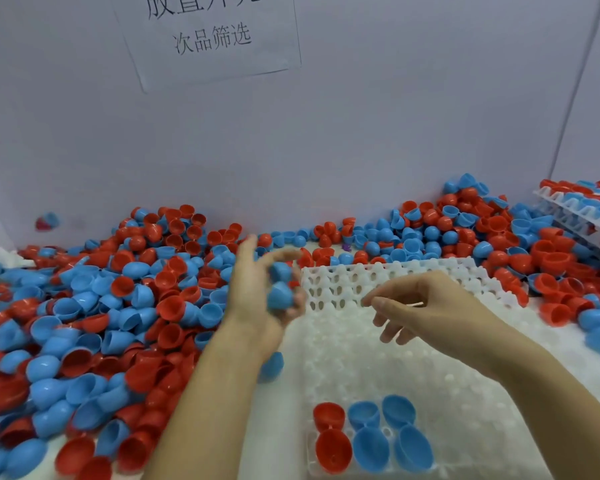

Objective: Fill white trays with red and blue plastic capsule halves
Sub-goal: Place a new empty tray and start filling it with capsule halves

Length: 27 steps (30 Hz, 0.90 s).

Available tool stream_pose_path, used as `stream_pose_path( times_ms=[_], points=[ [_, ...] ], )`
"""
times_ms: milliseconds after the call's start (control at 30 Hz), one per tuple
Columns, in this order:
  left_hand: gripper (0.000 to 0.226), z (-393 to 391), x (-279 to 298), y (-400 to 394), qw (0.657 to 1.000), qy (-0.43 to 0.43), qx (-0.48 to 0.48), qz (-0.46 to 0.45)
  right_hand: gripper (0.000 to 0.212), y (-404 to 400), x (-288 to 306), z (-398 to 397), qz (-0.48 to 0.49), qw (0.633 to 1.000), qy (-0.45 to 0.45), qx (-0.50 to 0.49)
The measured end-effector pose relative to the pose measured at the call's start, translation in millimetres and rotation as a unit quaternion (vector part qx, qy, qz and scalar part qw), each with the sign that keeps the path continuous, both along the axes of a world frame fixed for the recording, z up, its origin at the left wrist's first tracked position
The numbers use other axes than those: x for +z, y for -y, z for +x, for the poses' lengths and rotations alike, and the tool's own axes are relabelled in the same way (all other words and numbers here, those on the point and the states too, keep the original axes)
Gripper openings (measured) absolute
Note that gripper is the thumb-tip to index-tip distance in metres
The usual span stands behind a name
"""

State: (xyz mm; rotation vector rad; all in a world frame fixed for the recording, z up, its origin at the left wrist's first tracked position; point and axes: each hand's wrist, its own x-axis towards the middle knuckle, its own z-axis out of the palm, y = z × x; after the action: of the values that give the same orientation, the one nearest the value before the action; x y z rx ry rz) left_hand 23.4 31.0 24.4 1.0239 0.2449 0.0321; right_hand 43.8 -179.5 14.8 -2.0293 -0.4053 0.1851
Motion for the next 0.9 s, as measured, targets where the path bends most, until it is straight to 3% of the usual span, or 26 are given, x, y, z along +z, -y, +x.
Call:
stream_pose_path(
  times_ms=[133,367,467,633,900],
  points=[
    [0.043,-3,1,18,0.992,0.014,-0.110,0.054,0.007,-9,-1,-2,0.050,0.997,0.054,-0.006],
    [0.028,-2,-4,28,0.977,0.031,-0.094,0.188,0.023,-26,-1,-11,0.100,0.991,0.081,0.022],
    [0.027,-1,-6,32,0.975,0.037,-0.124,0.181,0.025,-32,-5,-12,0.072,0.988,0.132,-0.013],
    [0.044,-2,-6,38,0.971,0.042,-0.176,0.153,0.022,-33,-10,-9,-0.041,0.973,0.219,-0.065],
    [0.040,8,-12,33,0.968,-0.010,-0.122,0.218,0.007,10,22,-14,-0.166,0.974,0.148,-0.030]
  ],
)
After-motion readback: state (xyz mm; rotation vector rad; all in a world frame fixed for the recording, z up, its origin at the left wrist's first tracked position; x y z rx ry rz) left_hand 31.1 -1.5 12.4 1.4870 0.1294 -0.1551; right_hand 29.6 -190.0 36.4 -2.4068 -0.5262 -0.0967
